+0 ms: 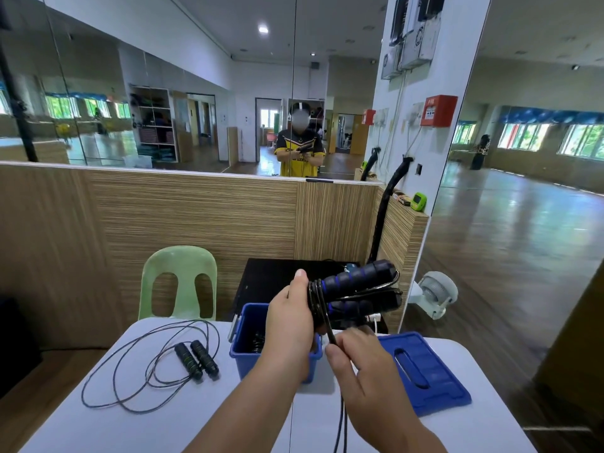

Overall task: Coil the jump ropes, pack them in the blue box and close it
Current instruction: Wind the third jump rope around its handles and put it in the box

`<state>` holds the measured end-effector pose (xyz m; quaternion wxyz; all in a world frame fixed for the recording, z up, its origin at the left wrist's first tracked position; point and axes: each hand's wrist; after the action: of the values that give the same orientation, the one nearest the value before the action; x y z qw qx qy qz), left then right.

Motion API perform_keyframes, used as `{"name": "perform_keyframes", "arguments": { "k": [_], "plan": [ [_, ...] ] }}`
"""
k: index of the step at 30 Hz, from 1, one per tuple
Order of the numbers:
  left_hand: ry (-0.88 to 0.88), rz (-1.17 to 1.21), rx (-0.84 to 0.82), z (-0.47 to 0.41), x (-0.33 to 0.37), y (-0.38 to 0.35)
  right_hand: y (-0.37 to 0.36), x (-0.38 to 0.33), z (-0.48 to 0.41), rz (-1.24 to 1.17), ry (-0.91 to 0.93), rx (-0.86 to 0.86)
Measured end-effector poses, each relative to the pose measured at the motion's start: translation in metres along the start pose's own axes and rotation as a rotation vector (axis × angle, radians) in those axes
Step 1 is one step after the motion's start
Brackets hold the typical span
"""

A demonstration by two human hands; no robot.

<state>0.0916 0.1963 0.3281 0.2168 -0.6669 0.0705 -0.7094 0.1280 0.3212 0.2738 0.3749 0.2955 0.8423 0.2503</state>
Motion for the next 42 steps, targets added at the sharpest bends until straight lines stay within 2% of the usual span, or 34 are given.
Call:
{"name": "perform_keyframes", "arguments": {
  "k": [3, 10, 13, 18, 21, 23, 25, 26, 28, 31, 35, 38, 42],
  "plan": [
    [0.029, -0.037, -0.005, 0.003, 0.001, 0.0, -0.002, 0.007, 0.006, -0.055, -0.068, -0.064],
    [0.132, -0.047, -0.044, 0.008, 0.001, -0.001, -0.003, 0.022, 0.008, -0.376, -0.277, -0.327],
    [0.17, -0.083, -0.055, 0.01, 0.0, 0.002, -0.002, 0.032, 0.005, -0.424, -0.321, -0.416],
    [0.207, -0.134, -0.13, 0.013, 0.005, 0.008, 0.016, 0.041, -0.021, -0.35, -0.366, -0.58],
    [0.183, -0.221, -0.184, 0.014, 0.011, 0.014, 0.041, 0.047, -0.044, -0.21, -0.352, -0.609],
    [0.192, -0.248, -0.18, 0.014, 0.013, 0.02, 0.054, 0.049, -0.069, -0.216, -0.465, -0.586],
    [0.202, -0.26, -0.18, 0.012, 0.014, 0.025, 0.059, 0.047, -0.095, -0.202, -0.355, -0.661],
    [0.2, -0.274, -0.187, 0.012, 0.013, 0.027, 0.059, 0.046, -0.105, -0.122, -0.271, -0.712],
    [0.182, -0.314, -0.197, 0.011, 0.01, 0.03, 0.066, 0.041, -0.121, -0.01, -0.227, -0.773],
    [0.128, -0.41, -0.199, 0.006, 0.002, 0.033, 0.077, 0.027, -0.14, -0.019, -0.151, -0.799],
    [0.051, -0.516, -0.158, -0.005, -0.006, 0.037, 0.08, 0.008, -0.151, -0.029, -0.168, -0.752],
    [0.0, -0.567, -0.129, -0.013, -0.01, 0.038, 0.077, -0.003, -0.148, -0.041, -0.195, -0.653],
    [-0.03, -0.56, -0.076, -0.024, -0.014, 0.042, 0.08, -0.018, -0.137, 0.202, -0.073, -0.6]
  ]
}}
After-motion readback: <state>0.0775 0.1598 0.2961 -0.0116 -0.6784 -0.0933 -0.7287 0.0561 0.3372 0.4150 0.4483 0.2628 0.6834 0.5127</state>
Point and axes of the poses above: each hand's wrist, its own z-axis away from the middle knuckle, its own y-axis out of the back of the hand, x = y × z, and after that the axes turned 7 degrees about z, right-handed
